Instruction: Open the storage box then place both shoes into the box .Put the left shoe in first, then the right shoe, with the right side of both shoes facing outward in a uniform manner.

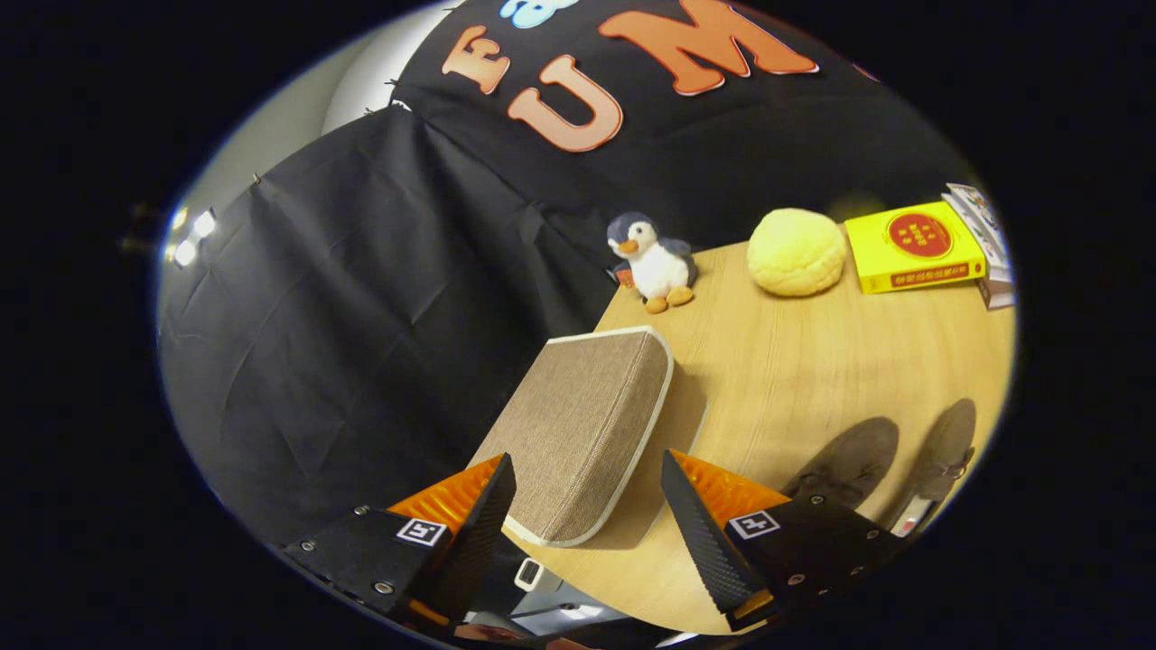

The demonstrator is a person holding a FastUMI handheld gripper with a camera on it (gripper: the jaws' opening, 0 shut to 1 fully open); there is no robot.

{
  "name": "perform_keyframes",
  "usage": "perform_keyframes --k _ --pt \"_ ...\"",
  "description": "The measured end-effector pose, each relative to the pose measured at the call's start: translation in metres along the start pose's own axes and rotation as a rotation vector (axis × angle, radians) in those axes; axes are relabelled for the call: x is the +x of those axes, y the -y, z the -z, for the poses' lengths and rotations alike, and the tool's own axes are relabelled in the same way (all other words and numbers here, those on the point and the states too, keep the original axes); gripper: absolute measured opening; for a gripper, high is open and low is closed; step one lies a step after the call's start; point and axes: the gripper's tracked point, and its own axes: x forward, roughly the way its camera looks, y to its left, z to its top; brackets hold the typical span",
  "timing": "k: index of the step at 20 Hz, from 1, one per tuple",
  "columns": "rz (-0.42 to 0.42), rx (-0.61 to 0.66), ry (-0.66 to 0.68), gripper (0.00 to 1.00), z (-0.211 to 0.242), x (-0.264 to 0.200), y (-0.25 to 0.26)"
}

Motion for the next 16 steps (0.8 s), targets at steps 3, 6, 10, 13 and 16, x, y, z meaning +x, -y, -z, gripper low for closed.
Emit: perform_keyframes --k 3,6,10,13,16 --pt "-0.072 0.08 -0.073 0.97 0.017 0.022 0.0" --pt "-0.114 0.146 -0.134 0.97 0.036 0.046 0.003" --pt "-0.158 0.239 -0.137 0.97 0.045 0.065 0.005" --pt "-0.193 0.293 -0.132 0.97 0.05 0.076 0.006" --pt "-0.202 0.329 -0.119 0.97 0.051 0.082 0.005"
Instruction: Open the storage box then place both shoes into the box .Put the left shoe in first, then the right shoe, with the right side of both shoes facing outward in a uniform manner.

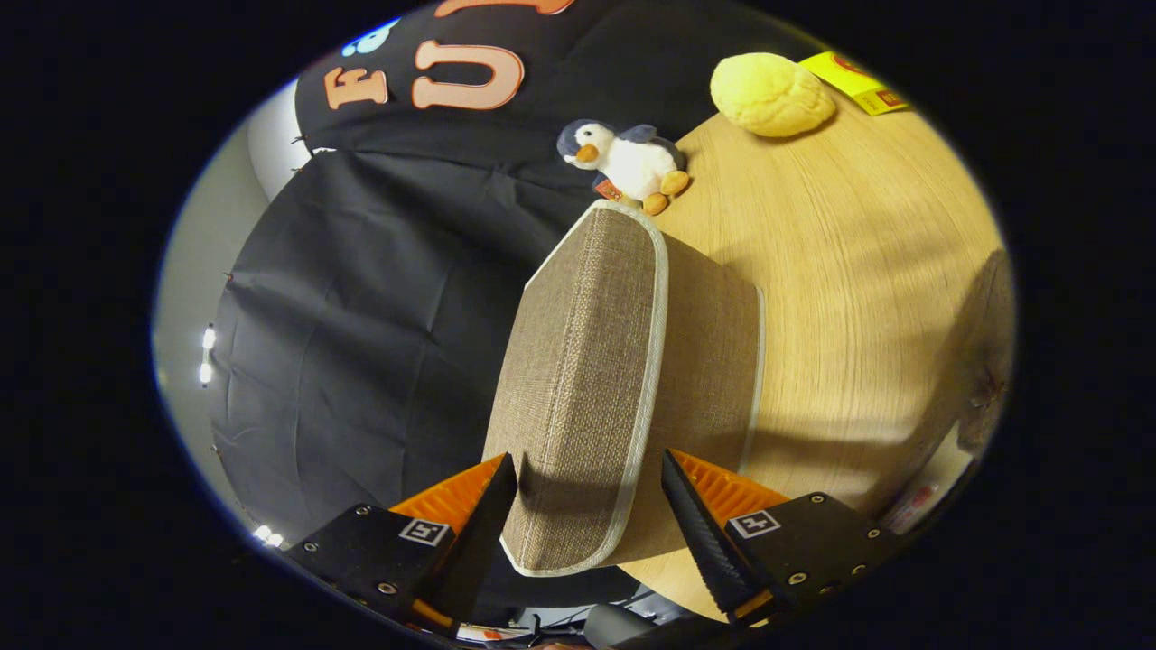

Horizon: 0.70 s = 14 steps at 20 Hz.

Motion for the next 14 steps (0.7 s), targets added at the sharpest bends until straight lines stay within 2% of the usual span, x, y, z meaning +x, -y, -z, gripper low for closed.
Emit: perform_keyframes --k 5,8,9,11,13,14 --pt "-0.05 -0.005 -0.008 0.95 0.006 -0.004 -0.014" --pt "-0.076 0.001 0.019 0.83 -0.005 -0.02 -0.024" --pt "-0.105 0.009 0.037 0.82 -0.008 -0.026 -0.033" --pt "-0.177 0.038 0.085 0.74 -0.024 -0.036 -0.054" --pt "-0.193 0.035 0.111 0.67 -0.033 -0.041 -0.066" --pt "-0.193 0.036 0.116 0.57 -0.036 -0.04 -0.072"
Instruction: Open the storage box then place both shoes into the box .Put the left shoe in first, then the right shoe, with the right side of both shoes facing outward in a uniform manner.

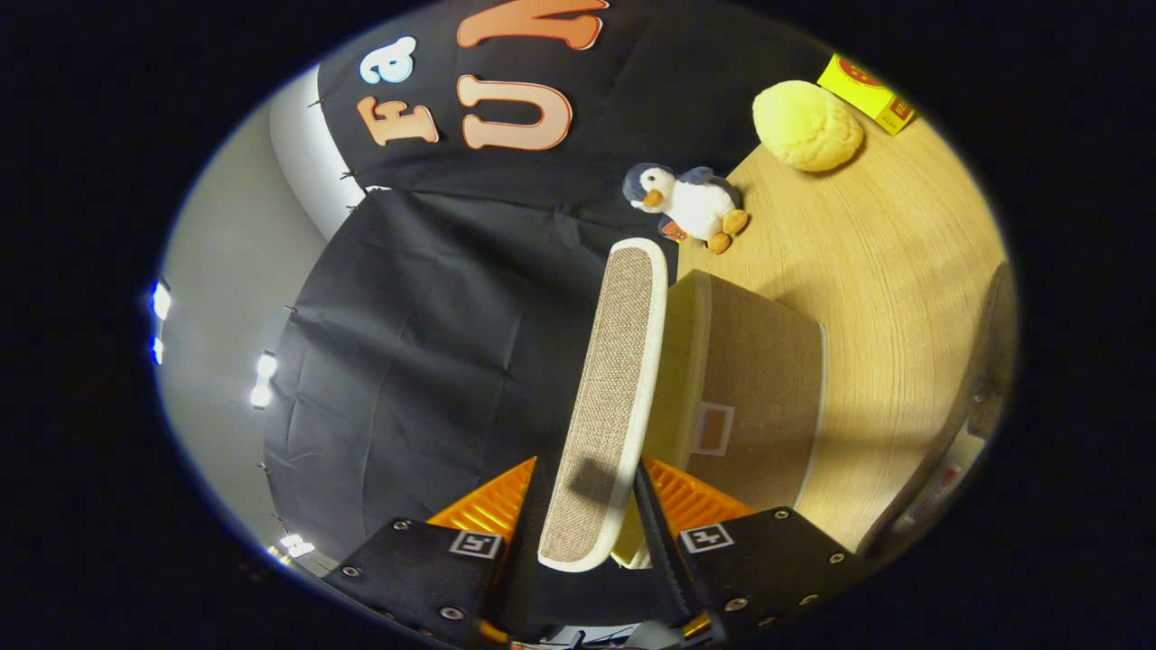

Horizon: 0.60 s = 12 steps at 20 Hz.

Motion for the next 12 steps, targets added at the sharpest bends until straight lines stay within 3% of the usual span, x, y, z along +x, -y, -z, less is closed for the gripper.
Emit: perform_keyframes --k 4,6,12 --pt "-0.069 -0.009 0.011 0.33 -0.006 0.007 -0.043" --pt "-0.037 -0.02 -0.016 0.29 -0.003 0.021 -0.049" --pt "-0.058 -0.107 -0.025 0.26 -0.001 0.047 -0.104"
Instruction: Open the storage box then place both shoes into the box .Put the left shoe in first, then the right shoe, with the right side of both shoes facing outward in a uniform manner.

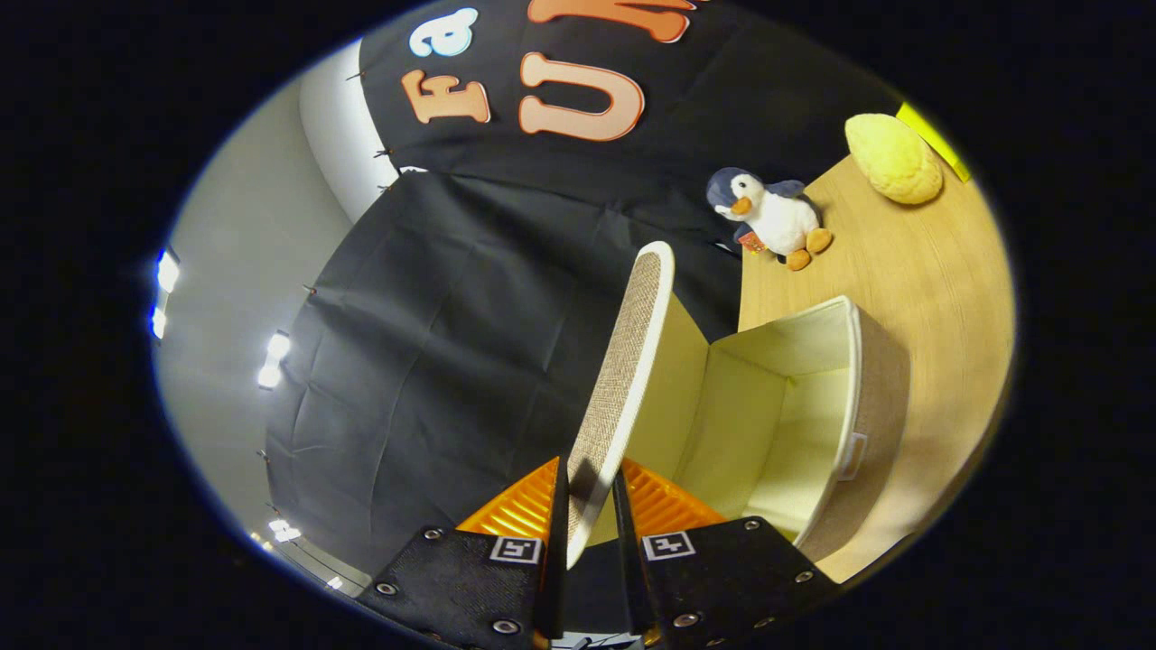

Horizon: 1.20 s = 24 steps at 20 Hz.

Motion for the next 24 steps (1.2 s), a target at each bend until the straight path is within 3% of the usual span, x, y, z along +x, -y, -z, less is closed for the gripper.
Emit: perform_keyframes --k 11,13,15,18,24 --pt "0.102 -0.167 -0.037 0.27 0.017 0.109 -0.072" --pt "0.106 -0.169 -0.024 0.38 0.023 0.13 -0.079" --pt "0.114 -0.177 -0.03 0.55 0.031 0.142 -0.079" --pt "0.191 -0.219 -0.024 0.76 0.034 0.138 -0.063" --pt "0.37 -0.301 0.051 0.85 0.019 0.085 -0.008"
